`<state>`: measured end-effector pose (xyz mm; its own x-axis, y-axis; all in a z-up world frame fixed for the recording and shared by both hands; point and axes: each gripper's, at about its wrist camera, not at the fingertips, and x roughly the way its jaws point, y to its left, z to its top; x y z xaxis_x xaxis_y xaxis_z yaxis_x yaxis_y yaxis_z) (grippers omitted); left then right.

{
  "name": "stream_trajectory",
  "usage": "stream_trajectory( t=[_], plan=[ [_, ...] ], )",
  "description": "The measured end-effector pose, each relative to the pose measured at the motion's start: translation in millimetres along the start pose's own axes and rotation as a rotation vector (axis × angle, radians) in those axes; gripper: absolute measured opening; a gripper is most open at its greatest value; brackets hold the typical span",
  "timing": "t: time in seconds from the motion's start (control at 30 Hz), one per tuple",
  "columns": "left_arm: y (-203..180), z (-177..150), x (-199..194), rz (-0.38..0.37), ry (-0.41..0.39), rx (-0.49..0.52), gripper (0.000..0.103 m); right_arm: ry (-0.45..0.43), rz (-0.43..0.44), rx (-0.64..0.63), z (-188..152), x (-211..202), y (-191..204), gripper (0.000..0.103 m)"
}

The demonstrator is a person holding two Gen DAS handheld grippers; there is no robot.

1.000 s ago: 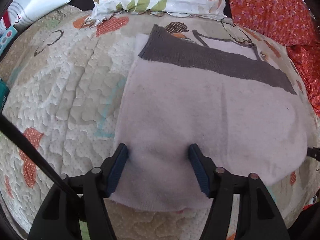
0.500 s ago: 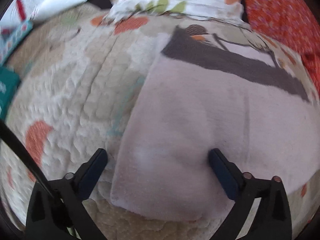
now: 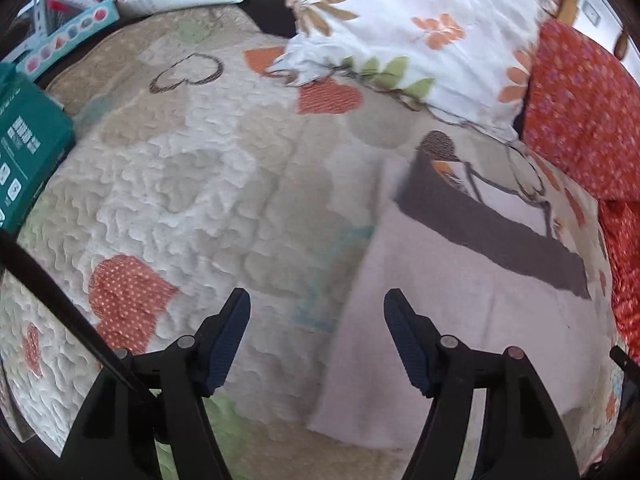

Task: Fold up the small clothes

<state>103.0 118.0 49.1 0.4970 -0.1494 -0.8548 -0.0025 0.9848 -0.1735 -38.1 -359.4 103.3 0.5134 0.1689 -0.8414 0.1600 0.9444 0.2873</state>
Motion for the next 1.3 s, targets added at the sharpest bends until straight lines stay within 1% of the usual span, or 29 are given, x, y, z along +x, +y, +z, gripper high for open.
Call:
stream_trajectory(
  t=[0.1, 0.13, 0.2, 0.27, 0.3, 0.4, 0.43, 0.47, 0.57, 0.67, 0.73, 0.77, 0.8, 0.87, 0.93, 0.97, 1.03, 1.07, 1.1, 1.13, 1.17, 1.2, 1.23, 1.27, 1.3],
  plan=[
    [4.1, -2.8, 15.7, -0.028, 0.054, -0.005, 0.069, 0.032, 0.029, -0.033, 0.2, 12.7, 18.9, 0.039],
    [2.3, -4.1, 21.9, -0.023, 0.076, 0.007, 0.069, 0.047, 0.038, -0.041, -0.6, 17.7, 24.1, 0.039],
    [-6.5, -9.8, 37.2, 0.028, 0.124, 0.050, 0.069, 0.085, 0.045, -0.064, -4.8, 32.5, 35.9, 0.039],
    [-11.7, -13.1, 41.4, 0.062, 0.115, 0.080, 0.069, 0.115, 0.031, -0.092, -9.4, 46.0, 44.6, 0.043],
    [-15.7, -14.2, 41.4, 0.083, 0.105, 0.098, 0.070, 0.124, 0.016, -0.109, -11.8, 52.4, 48.5, 0.048],
    [-19.9, -17.3, 42.8, 0.107, 0.098, 0.110, 0.072, 0.126, -0.003, -0.144, -16.8, 62.1, 55.4, 0.056],
    [-18.6, -18.0, 43.4, 0.106, 0.095, 0.101, 0.073, 0.123, -0.002, -0.150, -17.3, 62.5, 55.9, 0.059],
    [-16.8, -17.1, 43.2, 0.101, 0.089, 0.088, 0.074, 0.120, 0.000, -0.157, -18.1, 62.9, 56.7, 0.060],
    [-12.0, -17.0, 42.8, 0.070, 0.065, 0.053, 0.080, 0.116, -0.005, -0.166, -21.0, 65.6, 57.2, 0.063],
    [-14.2, -16.8, 43.7, 0.077, 0.070, 0.058, 0.080, 0.101, -0.001, -0.172, -23.5, 66.7, 59.0, 0.071],
    [-17.0, -15.8, 44.8, 0.088, 0.084, 0.072, 0.080, 0.090, -0.001, -0.182, -25.5, 68.5, 62.1, 0.079],
    [-17.0, -15.3, 44.7, 0.087, 0.088, 0.070, 0.080, 0.082, -0.007, -0.201, -28.1, 69.9, 65.6, 0.081],
    [-16.3, -14.6, 44.5, 0.082, 0.094, 0.066, 0.078, 0.076, -0.015, -0.218, -30.1, 70.4, 68.1, 0.083],
    [-16.4, -13.2, 42.0, 0.061, 0.098, 0.064, 0.068, 0.069, -0.047, -0.270, -34.1, 72.1, 75.7, 0.086],
    [-16.8, -11.8, 38.3, 0.032, 0.099, 0.065, 0.051, 0.063, -0.069, -0.297, -36.1, 71.8, 79.9, 0.086],
    [-16.0, -11.2, 34.9, 0.007, 0.100, 0.055, 0.049, 0.061, -0.083, -0.303, -35.8, 69.2, 81.8, 0.086],
    [-14.0, -11.5, 28.2, -0.052, 0.107, 0.040, 0.049, 0.052, -0.101, -0.285, -34.9, 59.3, 82.1, 0.086],
    [-13.8, -12.7, 21.9, -0.101, 0.107, 0.047, 0.049, 0.034, -0.102, -0.256, -35.0, 48.8, 81.1, 0.086],
    [-15.2, -13.1, 18.3, -0.121, 0.095, 0.058, 0.049, 0.019, -0.094, -0.231, -35.8, 41.2, 80.0, 0.086],
    [-16.6, -14.4, 13.3, -0.132, 0.057, 0.077, 0.049, -0.002, -0.076, -0.185, -37.4, 30.5, 76.6, 0.086],
    [-18.5, -15.5, 11.1, -0.119, 0.025, 0.093, 0.050, -0.022, -0.046, -0.114, -41.3, 18.3, 66.7, 0.086],
    [-22.8, -17.1, 11.5, -0.080, -0.007, 0.115, 0.051, -0.025, -0.021, -0.066, -44.8, 13.1, 59.3, 0.086],
    [-25.8, -17.7, 13.2, -0.062, -0.016, 0.122, 0.051, -0.021, -0.007, -0.040, -47.6, 11.5, 55.2, 0.084],
    [-29.7, -18.3, 15.6, -0.060, -0.022, 0.120, 0.051, -0.012, 0.002, -0.018, -50.9, 11.9, 50.2, 0.080],
    [-32.1, -17.7, 16.6, -0.066, -0.023, 0.113, 0.051, 0.002, -0.006, -0.011, -55.0, 15.4, 45.5, 0.060]
  ],
)
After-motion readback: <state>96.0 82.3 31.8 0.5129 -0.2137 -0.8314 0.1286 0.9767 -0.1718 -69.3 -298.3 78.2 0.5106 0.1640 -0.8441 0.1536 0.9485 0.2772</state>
